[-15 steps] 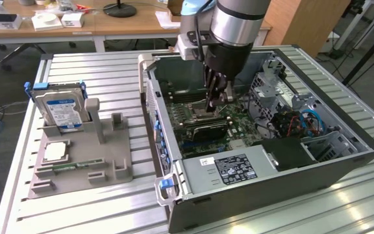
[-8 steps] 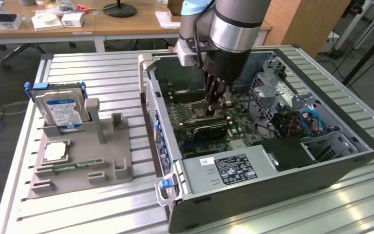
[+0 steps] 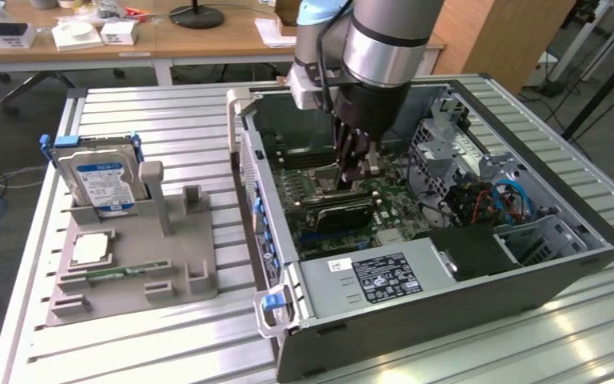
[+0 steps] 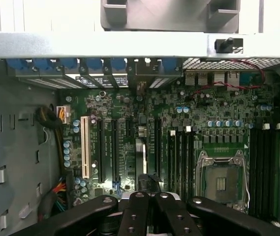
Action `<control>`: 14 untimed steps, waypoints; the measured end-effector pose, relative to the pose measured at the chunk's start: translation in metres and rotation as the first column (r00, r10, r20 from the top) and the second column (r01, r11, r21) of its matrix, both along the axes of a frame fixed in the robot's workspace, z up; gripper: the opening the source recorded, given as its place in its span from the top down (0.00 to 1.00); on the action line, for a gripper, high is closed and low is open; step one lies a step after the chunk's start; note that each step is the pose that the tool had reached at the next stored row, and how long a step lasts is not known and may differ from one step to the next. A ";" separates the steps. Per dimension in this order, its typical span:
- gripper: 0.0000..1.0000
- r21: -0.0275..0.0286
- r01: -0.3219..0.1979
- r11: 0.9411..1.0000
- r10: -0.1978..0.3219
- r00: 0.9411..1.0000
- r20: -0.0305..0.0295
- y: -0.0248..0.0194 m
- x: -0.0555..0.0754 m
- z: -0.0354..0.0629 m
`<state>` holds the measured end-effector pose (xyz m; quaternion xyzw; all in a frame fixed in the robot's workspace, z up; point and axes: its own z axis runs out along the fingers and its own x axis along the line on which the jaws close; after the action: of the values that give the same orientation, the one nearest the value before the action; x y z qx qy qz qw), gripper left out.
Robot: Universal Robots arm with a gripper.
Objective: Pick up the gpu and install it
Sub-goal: 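Press down on the gpu until it lock into place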
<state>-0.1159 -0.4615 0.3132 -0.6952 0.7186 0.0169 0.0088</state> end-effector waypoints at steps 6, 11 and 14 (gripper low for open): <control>0.90 0.000 0.000 1.000 0.000 1.000 0.000 0.0005 0.000 -0.0052; 0.90 0.000 0.000 1.000 0.000 1.000 0.000 0.0005 0.000 -0.0134; 0.90 0.000 0.000 1.000 0.000 1.000 0.000 0.0005 0.000 -0.0154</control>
<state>-0.1159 -0.4610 0.2978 -0.6952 0.7186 0.0168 0.0087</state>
